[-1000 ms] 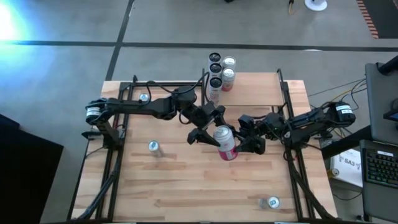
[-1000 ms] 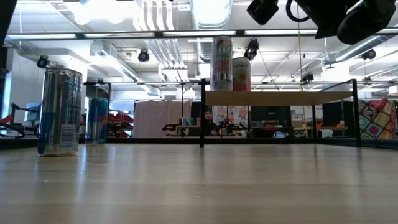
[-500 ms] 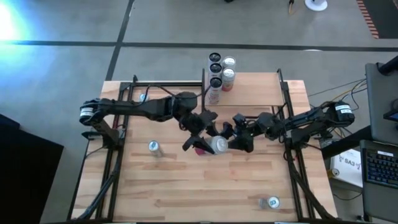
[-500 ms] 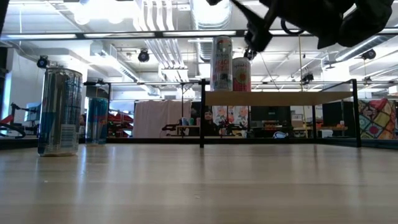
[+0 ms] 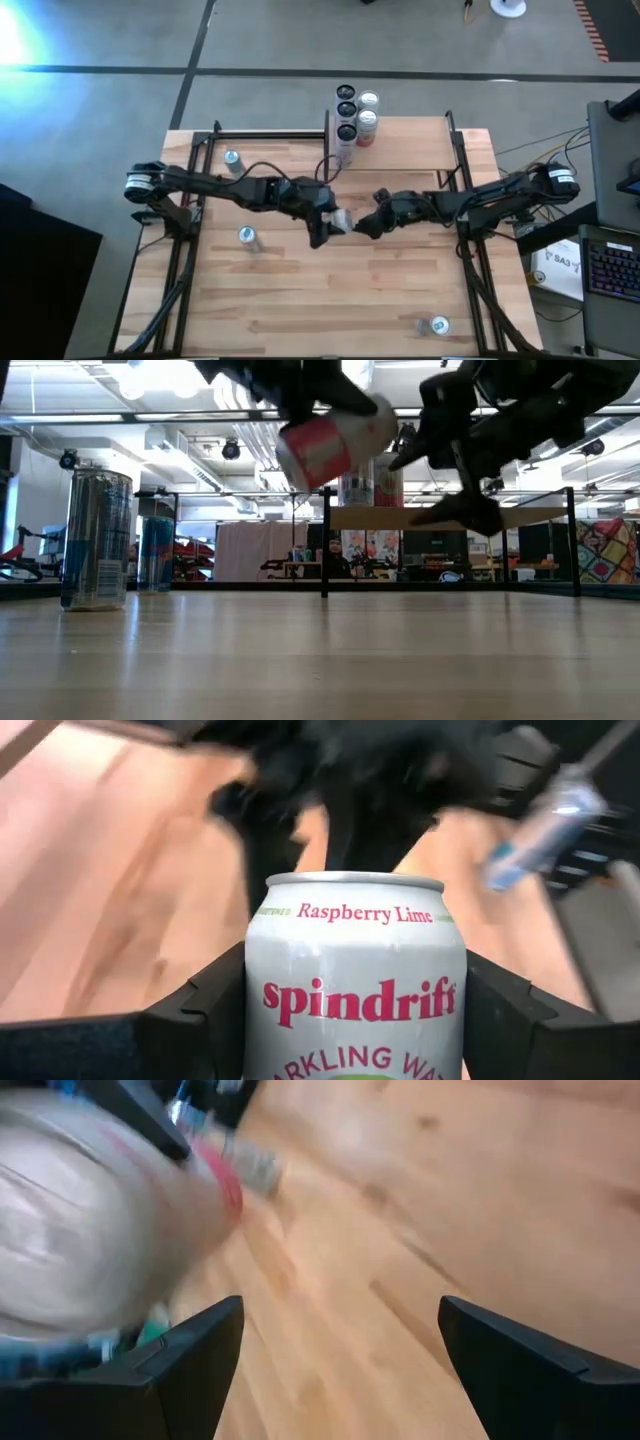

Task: Place canned beverage on shelf
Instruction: Put the pink and white soda can aligned with the other pink soda can on the shelf

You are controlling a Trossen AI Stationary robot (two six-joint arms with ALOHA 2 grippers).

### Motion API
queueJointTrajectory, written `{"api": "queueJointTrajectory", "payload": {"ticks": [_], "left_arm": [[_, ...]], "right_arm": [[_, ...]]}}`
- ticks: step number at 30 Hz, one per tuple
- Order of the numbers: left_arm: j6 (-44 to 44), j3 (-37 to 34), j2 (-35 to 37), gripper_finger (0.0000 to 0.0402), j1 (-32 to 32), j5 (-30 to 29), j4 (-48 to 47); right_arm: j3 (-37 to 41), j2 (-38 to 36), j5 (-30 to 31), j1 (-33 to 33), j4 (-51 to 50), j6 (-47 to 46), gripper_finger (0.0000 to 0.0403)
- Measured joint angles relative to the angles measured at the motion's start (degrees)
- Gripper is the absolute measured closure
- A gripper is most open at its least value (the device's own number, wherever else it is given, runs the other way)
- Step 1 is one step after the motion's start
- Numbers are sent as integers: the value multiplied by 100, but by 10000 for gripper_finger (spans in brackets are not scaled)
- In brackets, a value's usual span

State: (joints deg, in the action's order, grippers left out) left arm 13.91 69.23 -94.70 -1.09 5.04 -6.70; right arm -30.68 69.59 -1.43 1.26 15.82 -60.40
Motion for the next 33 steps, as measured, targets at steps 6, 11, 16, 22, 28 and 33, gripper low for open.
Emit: {"api": "queueJointTrajectory", "payload": {"ticks": [6, 11, 16, 22, 28, 33], "left_arm": [[481, -712, 27, 173, -242, -1380, 935], [252, -833, 19, 172, -547, -2894, 1154], [-149, -818, 22, 171, -718, -2975, 1828], [-291, -759, 22, 171, -708, -3046, 1882], [-621, -562, 22, 171, -716, -3158, 1870], [-927, -400, 22, 171, -709, -3186, 1809]], "right_arm": [[11, -404, 1280, 437, -114, -756, 77], [-2, -880, 2204, 822, 125, -599, 77], [6, -1066, 2242, 819, 649, 239, 74], [-144, -1128, 2242, 810, 694, 967, 56], [-887, -574, 2247, 752, 127, 1237, 43], [-1674, 12, 2128, 715, -864, 1281, 44]]}}
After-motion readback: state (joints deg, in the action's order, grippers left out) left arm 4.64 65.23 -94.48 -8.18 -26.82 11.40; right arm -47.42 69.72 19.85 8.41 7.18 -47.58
